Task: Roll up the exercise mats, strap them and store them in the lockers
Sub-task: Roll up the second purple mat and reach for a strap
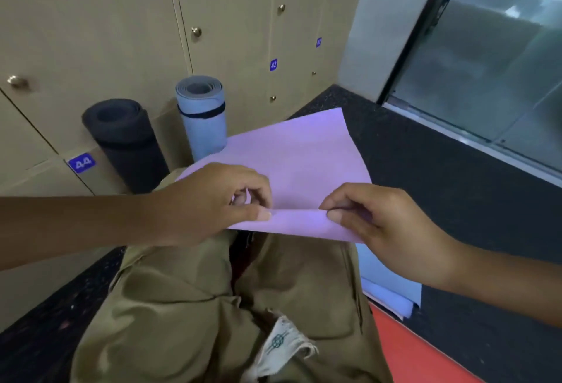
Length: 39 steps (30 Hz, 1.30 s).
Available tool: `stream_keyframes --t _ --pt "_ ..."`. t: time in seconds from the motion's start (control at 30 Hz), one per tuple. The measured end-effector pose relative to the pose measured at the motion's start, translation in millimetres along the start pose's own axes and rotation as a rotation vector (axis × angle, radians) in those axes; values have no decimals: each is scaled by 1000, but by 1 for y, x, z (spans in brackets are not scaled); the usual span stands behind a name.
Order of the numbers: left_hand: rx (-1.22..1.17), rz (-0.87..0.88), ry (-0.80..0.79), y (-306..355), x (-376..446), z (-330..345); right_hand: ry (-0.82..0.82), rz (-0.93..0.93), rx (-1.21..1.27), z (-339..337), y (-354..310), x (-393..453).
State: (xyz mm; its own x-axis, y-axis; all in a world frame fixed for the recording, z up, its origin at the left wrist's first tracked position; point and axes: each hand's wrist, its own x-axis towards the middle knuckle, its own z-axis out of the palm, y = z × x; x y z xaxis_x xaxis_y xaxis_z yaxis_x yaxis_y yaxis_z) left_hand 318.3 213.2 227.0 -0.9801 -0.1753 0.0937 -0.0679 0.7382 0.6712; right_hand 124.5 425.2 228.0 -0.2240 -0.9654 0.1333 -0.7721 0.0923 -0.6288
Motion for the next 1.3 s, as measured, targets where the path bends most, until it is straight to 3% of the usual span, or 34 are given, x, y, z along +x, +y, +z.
stream_keyframes --t 0.23,0.43,0.53,0.63,0.87,1.03,1.17,1.3 --pt "-56 -167 -139 -18 -43 39 -71 120 91 50 17 -51" --pt "101 -71 -178 -26 -61 45 -70 217 165 60 20 -57" --pt "121 -116 -141 -28 -59 45 -67 307 305 62 24 -58" --pt "41 -303 -110 -28 -56 52 -93 400 428 66 24 -58" --pt "88 -413 -33 -28 -53 68 -90 481 366 65 36 -42" --pt "75 -372 -83 -36 -43 64 9 377 257 75 40 -46" --pt "-70 -387 -165 -54 -26 50 -80 179 193 75 55 -44" --pt "-206 -407 -241 -71 -17 55 -31 -83 29 75 67 -38"
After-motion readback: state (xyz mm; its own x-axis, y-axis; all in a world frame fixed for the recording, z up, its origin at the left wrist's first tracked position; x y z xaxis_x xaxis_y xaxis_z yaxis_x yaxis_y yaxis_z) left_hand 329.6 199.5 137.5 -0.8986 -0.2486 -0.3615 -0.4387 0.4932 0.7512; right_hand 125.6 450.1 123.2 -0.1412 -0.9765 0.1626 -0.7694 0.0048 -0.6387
